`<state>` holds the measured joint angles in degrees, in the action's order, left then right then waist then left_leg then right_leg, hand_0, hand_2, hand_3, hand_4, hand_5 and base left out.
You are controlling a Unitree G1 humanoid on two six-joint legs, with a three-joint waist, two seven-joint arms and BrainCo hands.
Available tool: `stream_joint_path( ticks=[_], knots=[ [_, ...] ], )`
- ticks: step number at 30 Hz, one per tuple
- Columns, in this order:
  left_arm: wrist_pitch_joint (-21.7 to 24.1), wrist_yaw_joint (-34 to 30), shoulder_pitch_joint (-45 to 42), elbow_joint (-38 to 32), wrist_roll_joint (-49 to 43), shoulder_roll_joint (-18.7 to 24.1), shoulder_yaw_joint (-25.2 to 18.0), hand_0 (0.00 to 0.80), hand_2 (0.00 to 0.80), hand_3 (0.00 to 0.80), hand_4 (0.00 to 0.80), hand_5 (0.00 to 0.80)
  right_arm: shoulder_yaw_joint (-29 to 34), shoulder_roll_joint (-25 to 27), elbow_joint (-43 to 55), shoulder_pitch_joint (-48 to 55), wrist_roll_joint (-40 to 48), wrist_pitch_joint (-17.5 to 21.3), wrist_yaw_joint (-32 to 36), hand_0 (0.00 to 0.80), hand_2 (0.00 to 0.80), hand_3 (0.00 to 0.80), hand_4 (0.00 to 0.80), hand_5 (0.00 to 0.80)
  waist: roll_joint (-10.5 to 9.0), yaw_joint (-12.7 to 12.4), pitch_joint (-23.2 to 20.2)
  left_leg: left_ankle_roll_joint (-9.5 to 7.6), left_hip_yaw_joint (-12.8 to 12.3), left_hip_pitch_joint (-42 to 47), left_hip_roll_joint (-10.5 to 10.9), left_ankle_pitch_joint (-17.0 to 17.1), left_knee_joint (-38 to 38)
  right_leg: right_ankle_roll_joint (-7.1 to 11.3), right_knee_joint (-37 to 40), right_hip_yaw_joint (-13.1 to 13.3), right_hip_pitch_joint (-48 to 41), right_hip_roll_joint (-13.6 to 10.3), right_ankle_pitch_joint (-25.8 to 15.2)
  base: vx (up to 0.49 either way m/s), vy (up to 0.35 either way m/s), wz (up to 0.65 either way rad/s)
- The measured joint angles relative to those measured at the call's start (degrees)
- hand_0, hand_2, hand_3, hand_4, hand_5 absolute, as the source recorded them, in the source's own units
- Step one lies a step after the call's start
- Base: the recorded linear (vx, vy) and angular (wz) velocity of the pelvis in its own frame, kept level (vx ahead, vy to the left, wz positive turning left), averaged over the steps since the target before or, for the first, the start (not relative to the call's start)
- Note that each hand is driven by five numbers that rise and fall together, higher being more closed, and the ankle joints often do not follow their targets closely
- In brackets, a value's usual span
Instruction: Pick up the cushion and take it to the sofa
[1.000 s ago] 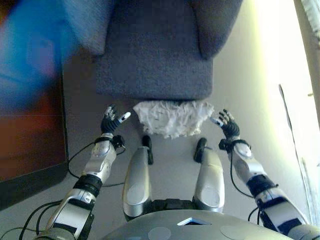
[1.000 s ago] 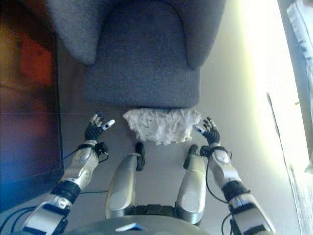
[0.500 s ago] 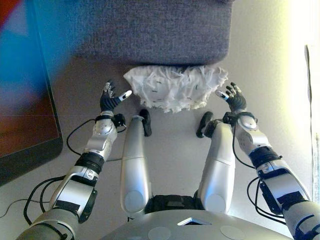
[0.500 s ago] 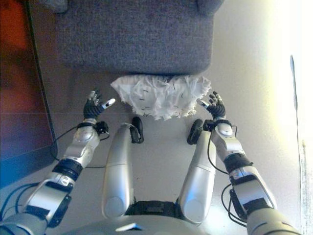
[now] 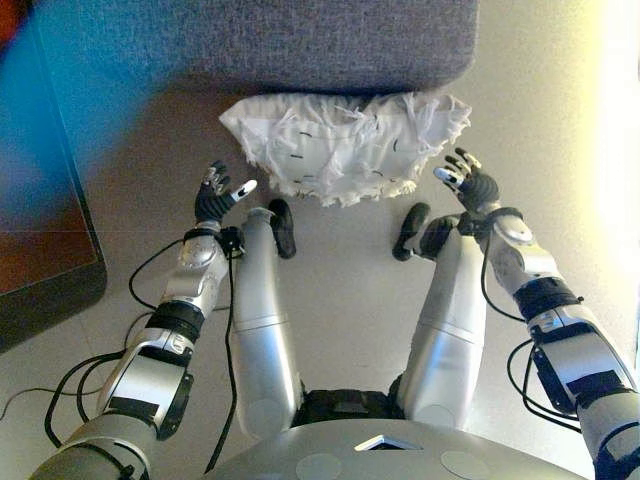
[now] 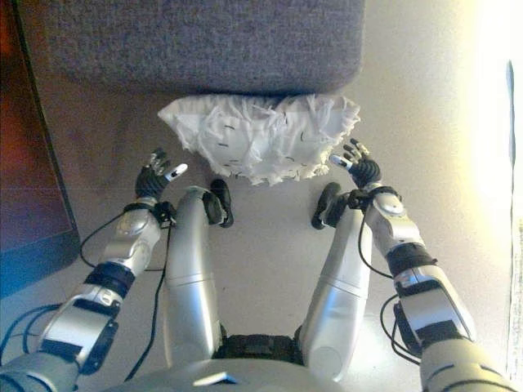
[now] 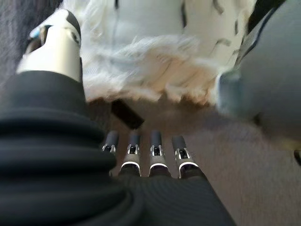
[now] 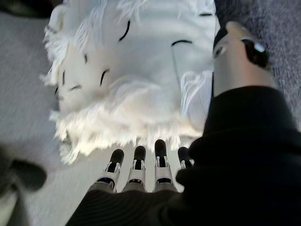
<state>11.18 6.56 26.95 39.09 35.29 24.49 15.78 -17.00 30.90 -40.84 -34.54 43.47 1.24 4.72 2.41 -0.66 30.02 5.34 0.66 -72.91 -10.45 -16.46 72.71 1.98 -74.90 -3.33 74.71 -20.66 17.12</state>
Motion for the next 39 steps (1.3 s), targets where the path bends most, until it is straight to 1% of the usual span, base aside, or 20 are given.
stream_joint_path(
  ticks=[1, 2, 5, 6, 9, 11, 13, 19, 22, 26, 33, 34, 36, 37, 38, 39],
  knots=[
    [-0.7, -0.5, 1.0, 0.0, 0.6, 1.0, 1.0, 0.0, 0.0, 0.0, 0.0, 0.0, -0.3, 0.3, 0.0, -0.7, 0.0, -0.4, 0.5, 0.0, 0.0, 0.0, 0.0, 0.0, -0.01, 0.0, 0.0, -0.07, 0.2, -0.9, -0.1, -0.2, 1.1, -0.06, -1.0, 0.1, 0.9, 0.0, 0.3, 0.0, 0.0, 0.0],
    [-1.2, -1.0, 2.5, 0.0, 0.9, 1.7, 1.1, 0.0, 0.0, 0.0, 0.0, 0.0, -0.8, 0.8, -0.1, -1.6, 0.0, -0.7, 0.9, 0.0, 0.0, 0.0, 0.0, 0.0, -0.02, 0.0, 0.0, 0.11, 0.5, -2.0, -0.2, -0.4, 2.2, -0.11, -2.0, 0.3, 1.8, -0.1, 0.4, 0.0, 0.0, 0.0],
    [-3.6, -1.7, 7.7, 0.9, 4.4, 3.5, 1.6, 0.0, 0.0, 0.0, 0.0, 0.0, -2.0, 1.8, -1.7, -4.7, 0.0, -2.1, 1.5, 0.0, 0.0, 0.0, 0.0, 0.0, -0.13, 0.1, 0.1, 0.0, 1.2, -4.6, -0.3, -0.9, 5.3, -0.24, -4.9, 0.9, 4.1, -0.2, 0.9, 0.0, 0.0, 0.0],
    [-4.2, -1.5, 9.5, 1.2, 4.3, 4.1, 1.8, 0.0, 0.0, 0.0, 0.0, 0.0, -2.0, 1.8, -2.8, -6.0, 0.0, -2.3, 1.9, 0.0, 0.0, 0.0, 0.0, 0.0, -0.15, 0.1, 0.1, -0.04, 1.3, -5.4, -0.4, -1.0, 6.2, -0.25, -5.7, 1.1, 4.9, -0.2, 1.0, 0.016, 0.003, 0.04],
    [-5.7, -0.4, 15.2, 3.8, 4.0, 6.1, 4.3, 0.0, 0.0, 0.0, 0.0, 0.0, -3.9, 1.8, -5.3, -10.0, 0.9, -3.3, 2.6, 0.0, 0.0, 0.0, 0.0, 0.0, -0.16, 1.1, 0.1, -0.31, 1.4, -7.5, -1.0, -1.1, 8.3, -0.26, -7.7, 1.6, 6.7, -0.4, 1.1, 0.016, -0.001, 0.02],
    [-6.8, 0.1, 18.4, 5.6, 3.7, 6.5, 6.2, 0.0, 0.0, 0.0, 0.0, 0.0, -4.5, 1.8, -5.4, -11.5, 1.8, -4.1, 2.6, 0.0, 0.0, 0.0, 0.0, 0.0, -0.17, 1.4, 0.1, -0.56, 1.4, -8.3, -1.5, -1.0, 9.0, -0.26, -8.2, 1.7, 7.2, -0.5, 1.1, 0.0, 0.0, 0.0],
    [-7.4, 0.5, 20.4, 5.9, 3.7, 6.5, 7.8, 0.0, 0.0, 0.0, 0.0, 0.0, -5.0, 1.9, -5.7, -12.2, 1.9, -4.2, 2.5, 0.0, 0.0, 0.0, 0.0, 0.0, -0.17, 1.5, 0.1, -0.72, 1.4, -8.7, -1.6, -1.0, 9.2, -0.25, -8.4, 1.7, 7.6, -0.5, 1.1, 0.0, 0.0, 0.0],
    [-9.8, 1.5, 24.5, 9.9, 1.6, 6.6, 9.5, 0.0, 0.0, 0.0, 0.0, 0.0, -6.3, 1.8, -8.6, -15.3, 3.4, -5.5, 1.7, 0.0, 0.0, 0.0, 0.0, 0.0, -0.29, 1.5, 0.1, -1.1, 1.3, -9.2, -1.9, -1.4, 10.4, 0.01, -9.6, 2.1, 8.0, -0.7, 1.9, 0.016, 0.002, 0.01],
    [-10.4, 1.5, 25.9, 10.9, 1.6, 6.8, 10.1, 0.0, 0.0, 0.0, 0.0, 0.0, -6.3, 1.8, -9.5, -16.7, 3.5, -5.9, 0.3, 0.0, 0.0, 0.0, 0.0, 0.0, -0.38, 1.6, 0.1, -1.2, 1.1, -10.0, -2.3, -1.5, 10.8, -0.01, -10.0, 2.1, 8.7, -0.8, 2.0, 0.039, 0.011, 0.0],
    [-10.6, 1.0, 26.8, 11.7, 1.6, 6.8, 10.3, 0.0, 0.0, 0.0, 0.0, 0.0, -6.3, 1.8, -10.2, -17.3, 3.5, -6.4, -1.5, 0.0, 0.0, 0.0, 0.0, 0.0, -0.61, 1.7, 0.2, -1.44, 0.9, -10.1, -2.3, -1.7, 11.0, 0.03, -10.5, 2.3, 8.9, -1.3, 2.5, 0.041, 0.013, 0.05],
    [-10.4, -2.1, 26.8, 11.6, 1.8, 6.8, 11.2, 0.0, 0.0, 0.0, 0.0, 0.0, -6.6, 1.9, -10.1, -17.3, 3.5, -6.5, -0.2, 0.0, 0.0, 0.0, 0.0, 0.0, -0.65, 1.6, 0.2, -1.67, 0.7, -10.2, -2.3, -2.0, 11.5, 0.09, -10.9, 2.4, 8.9, -1.6, 2.7, 0.007, 0.004, 0.01],
    [-10.4, -2.5, 26.9, 11.4, 1.9, 6.7, 12.2, 0.0, 0.0, 0.0, 0.0, 0.0, -7.3, 1.9, -9.9, -17.4, 3.5, -6.5, 0.7, 0.0, 0.0, 0.0, 0.0, 0.0, -0.65, 1.6, 0.2, -1.68, 0.7, -10.3, -2.3, -2.0, 11.5, 0.1, -10.9, 2.4, 8.9, -1.6, 2.8, 0.0, 0.0, 0.0],
    [-10.4, -3.0, 26.9, 11.3, 1.9, 6.6, 12.3, 0.0, 0.0, 0.0, 0.0, 0.0, -8.5, 1.9, -9.5, -17.8, 3.4, -6.5, 1.2, 0.0, 0.0, 0.0, 0.0, 0.0, -0.65, 1.7, 0.2, -1.69, 0.7, -10.4, -2.3, -2.0, 11.5, 0.11, -10.9, 2.4, 9.0, -1.6, 2.8, 0.0, 0.0, 0.0],
    [-10.4, -3.4, 27.0, 11.3, 2.0, 6.6, 12.4, 0.32, 0.32, 0.32, 0.32, 0.32, -8.8, 1.9, -9.2, -17.9, 3.3, -6.5, 1.5, 0.342, 0.342, 0.342, 0.342, 0.342, -0.65, 1.7, 0.2, -1.7, 0.7, -10.5, -2.3, -2.0, 11.6, 0.11, -10.9, 2.4, 9.1, -1.7, 2.8, 0.0, 0.0, 0.0],
    [-10.4, -4.0, 27.1, 11.3, 2.0, 6.6, 12.4, 0.784, 0.784, 0.784, 0.784, 0.784, -9.2, 1.9, -9.0, -18.2, 3.2, -6.5, 1.6, 0.715, 0.715, 0.715, 0.715, 0.715, -0.65, 1.7, 0.2, -1.72, 0.7, -10.7, -2.3, -2.0, 11.7, 0.16, -11.0, 2.4, 9.3, -1.8, 2.8, 0.01, 0.0, 0.03],
    [-10.4, -4.4, 27.3, 11.3, 2.1, 6.6, 12.6, 0.8, 0.8, 0.8, 0.8, 0.8, -9.6, 2.1, -9.0, -18.5, 3.1, -6.6, 1.8, 0.8, 0.8, 0.8, 0.8, 0.8, -0.65, 1.7, 0.2, -1.72, 0.7, -11.0, -2.3, -2.0, 11.9, 0.19, -11.3, 2.5, 9.5, -1.8, 2.9, 0.014, 0.006, 0.04]
  ],
)
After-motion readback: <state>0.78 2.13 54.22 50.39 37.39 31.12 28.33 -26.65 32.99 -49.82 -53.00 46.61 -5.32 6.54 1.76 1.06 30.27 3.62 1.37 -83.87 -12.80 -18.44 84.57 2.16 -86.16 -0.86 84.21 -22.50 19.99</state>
